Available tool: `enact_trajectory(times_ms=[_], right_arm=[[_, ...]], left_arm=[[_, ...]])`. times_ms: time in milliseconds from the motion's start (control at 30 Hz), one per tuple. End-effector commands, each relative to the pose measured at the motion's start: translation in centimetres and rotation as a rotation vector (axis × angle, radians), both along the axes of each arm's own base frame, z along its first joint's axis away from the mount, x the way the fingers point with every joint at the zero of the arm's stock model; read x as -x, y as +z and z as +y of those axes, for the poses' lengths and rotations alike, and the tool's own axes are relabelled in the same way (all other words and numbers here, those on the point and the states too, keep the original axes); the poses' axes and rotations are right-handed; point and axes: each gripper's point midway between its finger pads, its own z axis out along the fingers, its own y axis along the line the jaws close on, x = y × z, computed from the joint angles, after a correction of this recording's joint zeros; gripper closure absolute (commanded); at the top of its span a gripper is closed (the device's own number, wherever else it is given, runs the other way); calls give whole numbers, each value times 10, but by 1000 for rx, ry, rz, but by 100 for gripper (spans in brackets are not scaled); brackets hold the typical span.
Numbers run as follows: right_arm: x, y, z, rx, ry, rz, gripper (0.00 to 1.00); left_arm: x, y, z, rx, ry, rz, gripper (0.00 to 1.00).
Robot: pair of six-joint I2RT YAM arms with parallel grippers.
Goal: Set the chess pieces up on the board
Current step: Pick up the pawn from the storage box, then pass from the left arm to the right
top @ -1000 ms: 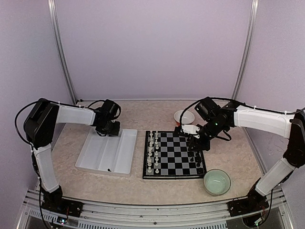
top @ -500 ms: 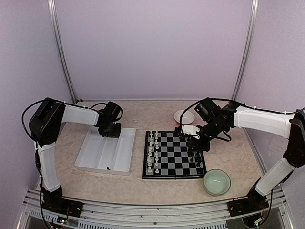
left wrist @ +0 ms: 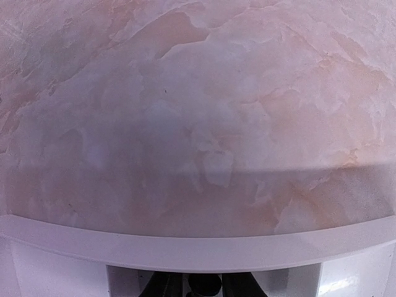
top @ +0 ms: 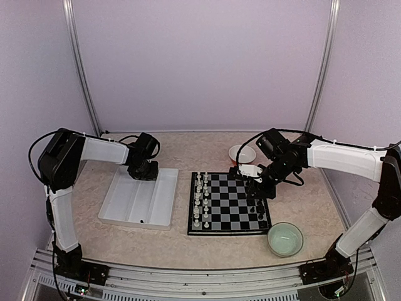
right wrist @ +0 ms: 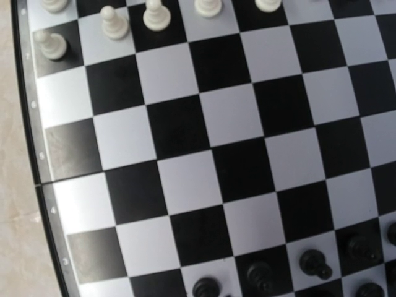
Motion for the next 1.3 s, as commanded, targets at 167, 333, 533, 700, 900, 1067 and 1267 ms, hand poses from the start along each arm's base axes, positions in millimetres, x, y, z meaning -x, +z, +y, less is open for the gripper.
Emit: enact_trajectory(times_ms=[167, 333, 533, 700, 900, 1067, 1267], right_arm=[[2, -4, 6, -9, 17, 9, 81], [1, -5, 7, -13, 19, 14, 81], [-2, 4, 9, -23, 18, -5, 81], [-6, 16, 15, -50, 39, -28, 81], [-6, 23, 28, -90, 66, -5, 81], [-5, 39, 42, -144, 99, -7, 81], [-7, 68, 70, -163, 185, -137, 81]], left_arm=[[31, -32, 16, -59, 5, 157, 78], [31, -30, 19, -70, -7, 165, 84], [31, -10, 16, -31, -12, 163, 90], [32, 38, 5, 104, -35, 103, 90], [46, 73, -11, 233, -88, 99, 90], [58, 105, -29, 373, -137, 81, 90], [73, 135, -66, 604, -221, 109, 89]])
